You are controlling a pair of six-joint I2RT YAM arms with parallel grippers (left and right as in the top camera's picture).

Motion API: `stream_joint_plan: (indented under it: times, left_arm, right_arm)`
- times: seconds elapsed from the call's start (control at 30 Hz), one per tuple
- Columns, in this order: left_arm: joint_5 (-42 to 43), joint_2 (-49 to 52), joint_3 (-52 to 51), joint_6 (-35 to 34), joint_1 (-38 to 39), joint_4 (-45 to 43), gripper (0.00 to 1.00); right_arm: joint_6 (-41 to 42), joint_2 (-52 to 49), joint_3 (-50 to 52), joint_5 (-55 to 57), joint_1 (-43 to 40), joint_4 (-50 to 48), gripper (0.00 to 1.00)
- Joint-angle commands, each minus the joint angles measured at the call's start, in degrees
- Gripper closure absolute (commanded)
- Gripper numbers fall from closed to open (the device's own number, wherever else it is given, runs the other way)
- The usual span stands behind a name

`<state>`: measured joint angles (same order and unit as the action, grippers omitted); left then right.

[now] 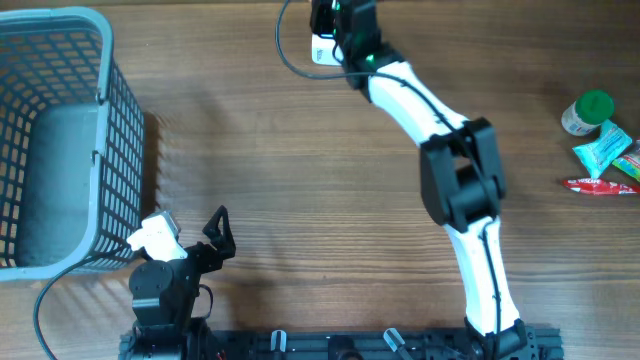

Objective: Scan the item barcode
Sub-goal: 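Carry Kleenex pack right and release it at right edge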

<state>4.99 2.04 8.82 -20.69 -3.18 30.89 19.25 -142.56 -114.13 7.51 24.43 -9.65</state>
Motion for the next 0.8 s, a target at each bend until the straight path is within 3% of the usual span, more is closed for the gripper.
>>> stream_joint_plan:
  times: [0.0,0.43,0.63,0.77]
  left_arm:
    - [-0.5,-0.1,-0.3,0.5,-0.4,-0.1,0.0]
    - [-0.5,-0.1,-0.3,0.5,-0.4,0.1,0.0]
    - [-0.5,-0.1,-0.3,0.5,-0.4,0.1,0.0]
    - [-0.5,-0.1,-0.3,0.5,-0.4,0.0,0.0]
  right_arm:
    - [-1.0,-3.0,-0.1,4.6,0.1,-2.1,0.54]
    - [-2.5,2.8,-0.2,4.5,-0.1,2.4,0.55]
    - [-8.9,14.9,-0.2,7.2,-0.1,18.2,0.54]
    - [-11.0,22.9,-0.2,13.4,-1.3,37.5,0.54]
